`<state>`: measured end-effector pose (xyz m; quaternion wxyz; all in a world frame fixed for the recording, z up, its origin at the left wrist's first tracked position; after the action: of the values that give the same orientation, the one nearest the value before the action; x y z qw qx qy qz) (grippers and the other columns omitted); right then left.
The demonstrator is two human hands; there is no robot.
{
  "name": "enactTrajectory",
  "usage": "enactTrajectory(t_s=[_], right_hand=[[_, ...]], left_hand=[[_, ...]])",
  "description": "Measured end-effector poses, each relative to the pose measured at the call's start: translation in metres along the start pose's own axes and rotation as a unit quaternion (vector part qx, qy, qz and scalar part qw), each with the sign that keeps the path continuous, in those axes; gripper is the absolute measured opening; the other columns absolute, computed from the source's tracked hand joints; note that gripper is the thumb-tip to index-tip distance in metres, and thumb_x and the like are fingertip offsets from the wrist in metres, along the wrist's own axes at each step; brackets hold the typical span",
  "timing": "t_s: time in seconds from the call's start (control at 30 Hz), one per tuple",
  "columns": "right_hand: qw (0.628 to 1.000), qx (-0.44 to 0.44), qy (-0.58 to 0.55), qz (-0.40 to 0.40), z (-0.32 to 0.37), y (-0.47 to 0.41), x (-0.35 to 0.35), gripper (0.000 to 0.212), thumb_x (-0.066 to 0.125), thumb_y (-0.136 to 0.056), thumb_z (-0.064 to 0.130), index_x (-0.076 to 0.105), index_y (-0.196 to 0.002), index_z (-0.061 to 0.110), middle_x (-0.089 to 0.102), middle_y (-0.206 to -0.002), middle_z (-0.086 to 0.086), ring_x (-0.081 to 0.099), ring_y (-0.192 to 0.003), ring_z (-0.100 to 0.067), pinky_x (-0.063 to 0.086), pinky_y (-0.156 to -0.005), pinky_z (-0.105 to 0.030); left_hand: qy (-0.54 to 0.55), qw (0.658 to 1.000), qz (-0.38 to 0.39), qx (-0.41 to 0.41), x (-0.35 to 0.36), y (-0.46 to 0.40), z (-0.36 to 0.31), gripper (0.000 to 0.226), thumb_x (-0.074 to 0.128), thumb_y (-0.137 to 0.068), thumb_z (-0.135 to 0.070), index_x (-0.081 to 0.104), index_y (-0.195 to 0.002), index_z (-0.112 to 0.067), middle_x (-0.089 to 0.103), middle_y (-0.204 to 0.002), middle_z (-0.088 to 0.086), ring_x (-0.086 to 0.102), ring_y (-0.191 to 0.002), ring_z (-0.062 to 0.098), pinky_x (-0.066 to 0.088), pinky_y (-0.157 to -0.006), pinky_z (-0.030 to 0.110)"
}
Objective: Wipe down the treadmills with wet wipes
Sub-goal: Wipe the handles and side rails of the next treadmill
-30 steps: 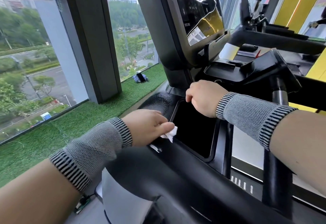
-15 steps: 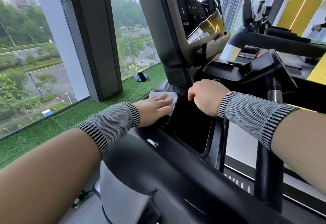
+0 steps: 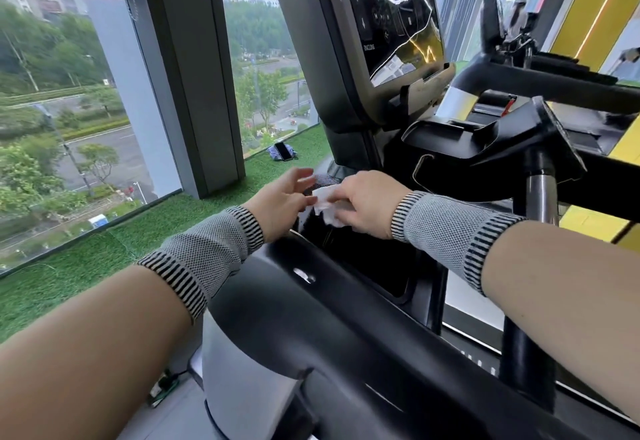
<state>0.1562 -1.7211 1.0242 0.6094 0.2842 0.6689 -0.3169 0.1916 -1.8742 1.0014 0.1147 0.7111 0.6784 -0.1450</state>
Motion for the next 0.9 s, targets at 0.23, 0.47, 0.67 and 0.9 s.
enactTrajectory(t_s=[0.23, 0.47, 0.67, 0.9], right_hand=[[0.995, -0.027, 0.094, 0.013, -0.003, 0.0, -0.004, 0.033, 0.039, -0.1, 0.034, 0.06, -0.123, 0.026, 0.054, -0.123, -0.004, 0.047, -0.11, -0.024, 0.039, -0.098, -0.034], [0.993, -0.115, -0.017, 0.036, 0.029, 0.012, 0.014, 0.028, 0.052, -0.094, 0.026, 0.068, -0.116, 0.024, 0.055, -0.124, 0.004, 0.048, -0.114, -0.018, 0.036, -0.101, -0.025], [0.993, -0.086, -0.065, 0.055, 0.024, 0.028, 0.007, 0.021, 0.058, -0.092, 0.025, 0.073, -0.106, 0.02, 0.058, -0.116, 0.008, 0.058, -0.105, -0.015, 0.037, -0.09, -0.015], [0.99, -0.112, -0.017, 0.086, 0.02, 0.061, -0.002, 0.03, 0.046, -0.097, 0.029, 0.074, -0.105, 0.021, 0.058, -0.116, 0.008, 0.055, -0.106, -0.016, 0.027, -0.078, -0.013]], left_hand=[[-0.272, 0.961, -0.004, 0.051, -0.008, 0.028, 0.005, 0.052, 0.039, -0.09, -0.001, 0.046, -0.135, -0.026, 0.068, -0.109, -0.014, 0.055, -0.064, -0.009, 0.043, -0.062, 0.012], [-0.304, 0.95, -0.037, 0.053, -0.009, 0.039, 0.008, 0.053, 0.039, -0.088, 0.0, 0.05, -0.133, -0.025, 0.069, -0.101, -0.015, 0.058, -0.1, 0.01, 0.043, -0.089, 0.023], [-0.312, 0.948, -0.025, 0.06, -0.001, 0.043, 0.001, 0.054, 0.037, -0.087, -0.001, 0.05, -0.133, -0.028, 0.068, -0.1, -0.017, 0.05, -0.067, -0.005, 0.038, -0.064, 0.013], [-0.331, 0.94, 0.008, 0.075, 0.015, 0.046, -0.004, 0.052, 0.037, -0.088, -0.003, 0.054, -0.131, -0.027, 0.068, -0.089, -0.021, 0.058, -0.105, 0.006, 0.046, -0.091, 0.026]])
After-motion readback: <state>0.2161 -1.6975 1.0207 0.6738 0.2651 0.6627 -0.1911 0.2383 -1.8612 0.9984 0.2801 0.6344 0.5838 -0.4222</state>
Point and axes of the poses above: each hand's wrist, its own y-axis away from the middle knuckle, its own x-axis out of the palm, z = x × y, the point moved 1 cm from there along -y, towards the middle knuckle
